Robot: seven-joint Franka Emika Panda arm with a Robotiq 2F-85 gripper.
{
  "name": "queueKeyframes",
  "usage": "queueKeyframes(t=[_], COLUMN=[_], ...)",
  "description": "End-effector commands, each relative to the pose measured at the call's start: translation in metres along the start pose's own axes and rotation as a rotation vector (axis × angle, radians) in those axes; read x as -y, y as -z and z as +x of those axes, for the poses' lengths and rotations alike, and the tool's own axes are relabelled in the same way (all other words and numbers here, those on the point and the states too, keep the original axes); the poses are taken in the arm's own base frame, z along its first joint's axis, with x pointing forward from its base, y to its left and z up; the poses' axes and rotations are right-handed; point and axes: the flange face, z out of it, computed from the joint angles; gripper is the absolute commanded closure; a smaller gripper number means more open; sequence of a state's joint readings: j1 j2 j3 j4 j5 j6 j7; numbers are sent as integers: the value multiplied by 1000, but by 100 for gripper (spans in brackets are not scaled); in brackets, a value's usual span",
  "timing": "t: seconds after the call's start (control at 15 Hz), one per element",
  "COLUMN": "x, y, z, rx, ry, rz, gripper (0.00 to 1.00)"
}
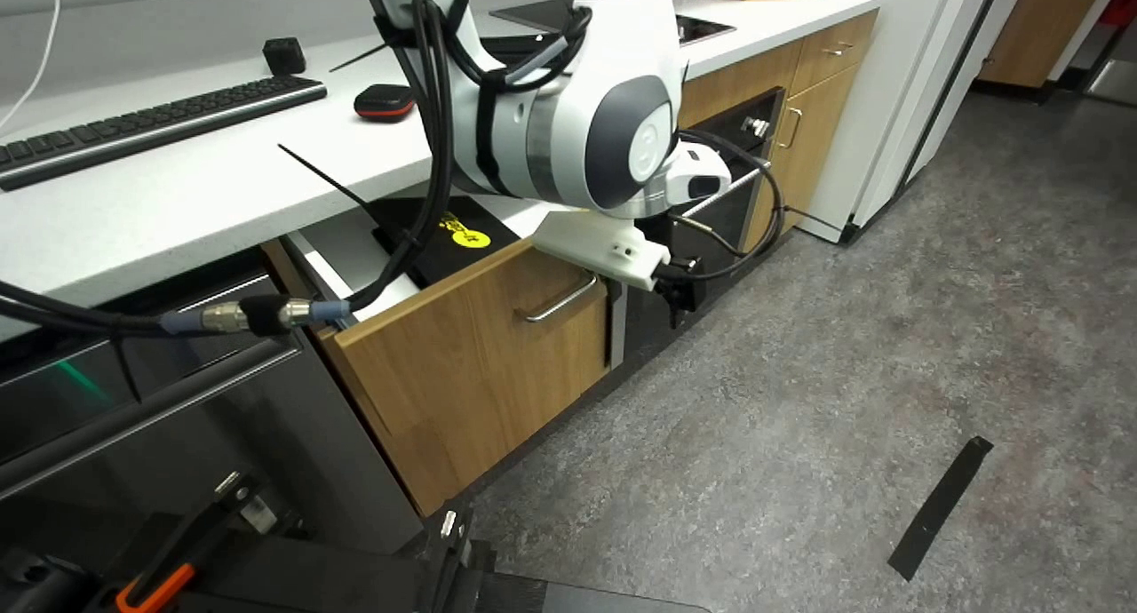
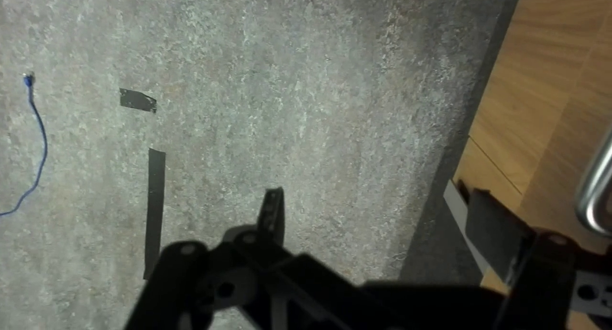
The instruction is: Close the drawer
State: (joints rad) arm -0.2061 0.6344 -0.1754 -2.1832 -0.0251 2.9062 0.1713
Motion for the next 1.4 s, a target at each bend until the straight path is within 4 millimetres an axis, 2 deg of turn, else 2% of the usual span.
queueKeyframes(t=[0.0,0.13,0.33,0.4,0.53,1.0,1.33], x=[44,66,86,72,82,85,124], y=[3,7,16,16,20,18,23], z=[15,21,27,18,22,25,33], rx=[23,31,45,30,33,24,17], ry=[46,64,79,73,81,75,93], rz=[53,70,86,65,73,73,121], gripper=[0,0,0,0,0,0,0])
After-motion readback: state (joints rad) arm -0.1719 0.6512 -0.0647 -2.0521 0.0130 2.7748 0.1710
